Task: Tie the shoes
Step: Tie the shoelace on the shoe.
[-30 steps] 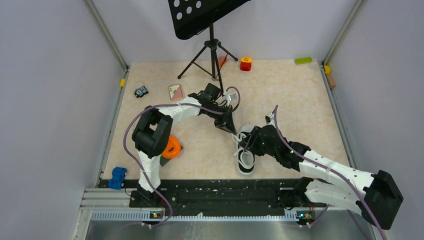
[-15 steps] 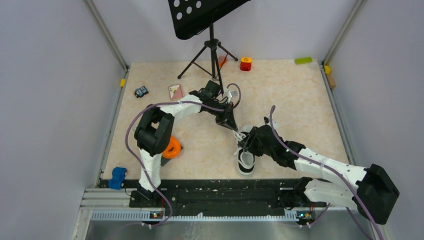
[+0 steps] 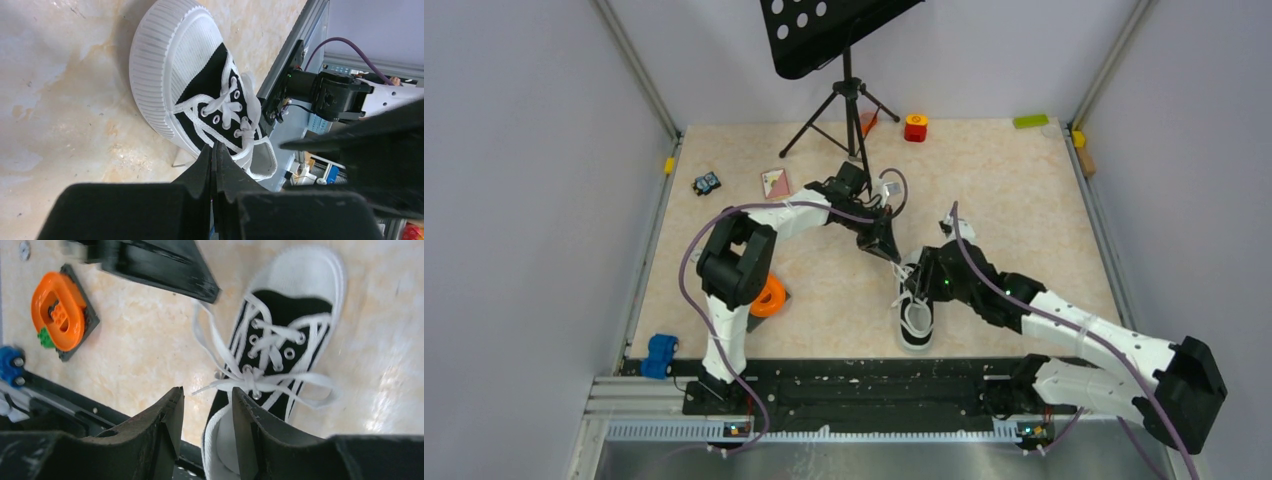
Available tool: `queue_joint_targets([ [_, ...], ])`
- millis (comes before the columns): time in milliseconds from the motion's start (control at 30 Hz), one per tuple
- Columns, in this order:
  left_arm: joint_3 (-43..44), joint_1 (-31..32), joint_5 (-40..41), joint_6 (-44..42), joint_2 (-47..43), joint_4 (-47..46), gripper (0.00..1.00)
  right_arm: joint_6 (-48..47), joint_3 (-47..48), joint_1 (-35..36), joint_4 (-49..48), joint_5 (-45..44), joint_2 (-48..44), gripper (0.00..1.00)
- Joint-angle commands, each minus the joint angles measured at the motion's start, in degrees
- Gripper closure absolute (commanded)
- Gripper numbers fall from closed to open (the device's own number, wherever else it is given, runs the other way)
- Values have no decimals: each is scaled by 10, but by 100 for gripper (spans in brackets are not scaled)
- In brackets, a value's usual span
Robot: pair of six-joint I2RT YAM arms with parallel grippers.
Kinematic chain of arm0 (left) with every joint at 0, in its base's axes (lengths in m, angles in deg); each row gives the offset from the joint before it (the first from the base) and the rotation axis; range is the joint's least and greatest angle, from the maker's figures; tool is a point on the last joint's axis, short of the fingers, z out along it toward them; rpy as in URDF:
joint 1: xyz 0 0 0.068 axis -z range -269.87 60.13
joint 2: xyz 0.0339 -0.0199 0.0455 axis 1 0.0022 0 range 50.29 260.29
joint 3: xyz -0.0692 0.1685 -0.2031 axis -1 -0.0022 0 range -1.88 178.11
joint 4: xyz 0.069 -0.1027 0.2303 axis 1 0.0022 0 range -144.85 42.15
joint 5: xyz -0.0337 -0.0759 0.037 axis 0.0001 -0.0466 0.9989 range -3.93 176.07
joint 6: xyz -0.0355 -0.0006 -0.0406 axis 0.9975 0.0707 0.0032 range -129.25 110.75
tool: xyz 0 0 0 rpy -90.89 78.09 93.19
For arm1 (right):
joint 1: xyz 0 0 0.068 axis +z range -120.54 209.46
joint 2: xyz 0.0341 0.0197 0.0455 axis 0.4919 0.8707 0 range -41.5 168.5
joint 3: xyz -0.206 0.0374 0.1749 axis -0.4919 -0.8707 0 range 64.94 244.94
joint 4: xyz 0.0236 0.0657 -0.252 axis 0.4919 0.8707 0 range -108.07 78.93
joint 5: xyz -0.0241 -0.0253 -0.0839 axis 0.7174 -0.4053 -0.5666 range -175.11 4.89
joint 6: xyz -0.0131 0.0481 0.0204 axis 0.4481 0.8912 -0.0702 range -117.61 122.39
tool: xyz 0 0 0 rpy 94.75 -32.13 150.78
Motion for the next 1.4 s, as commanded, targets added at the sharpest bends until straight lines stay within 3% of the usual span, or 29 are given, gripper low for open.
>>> queue_joint_targets([
  [0, 29, -2, -17, -4, 10, -9, 100, -234, 76, 10, 25, 26, -19, 58],
  [133, 34, -2, -18, -4, 13, -4, 100, -365, 123, 20, 63, 69, 16, 58],
  [300, 42, -3, -14, -8, 19, 4, 100, -460, 160, 88, 106, 21, 82, 54],
  [500, 50, -2, -13, -12, 25, 15, 100, -524, 151, 138, 85, -43, 115, 50],
  [933, 53, -2, -11, -12, 29, 18, 100, -574, 155, 154, 68, -130, 187, 51],
  [1033, 53, -3, -11, -11, 30, 18, 100, -572, 151, 154, 57, -158, 190, 58],
  [1300, 53, -2, -13, -10, 31, 17, 100, -550, 156, 155, 65, -165, 208, 99],
  [1367, 52, -3, -13, -10, 30, 17, 100, -547, 156, 154, 65, -165, 202, 100],
])
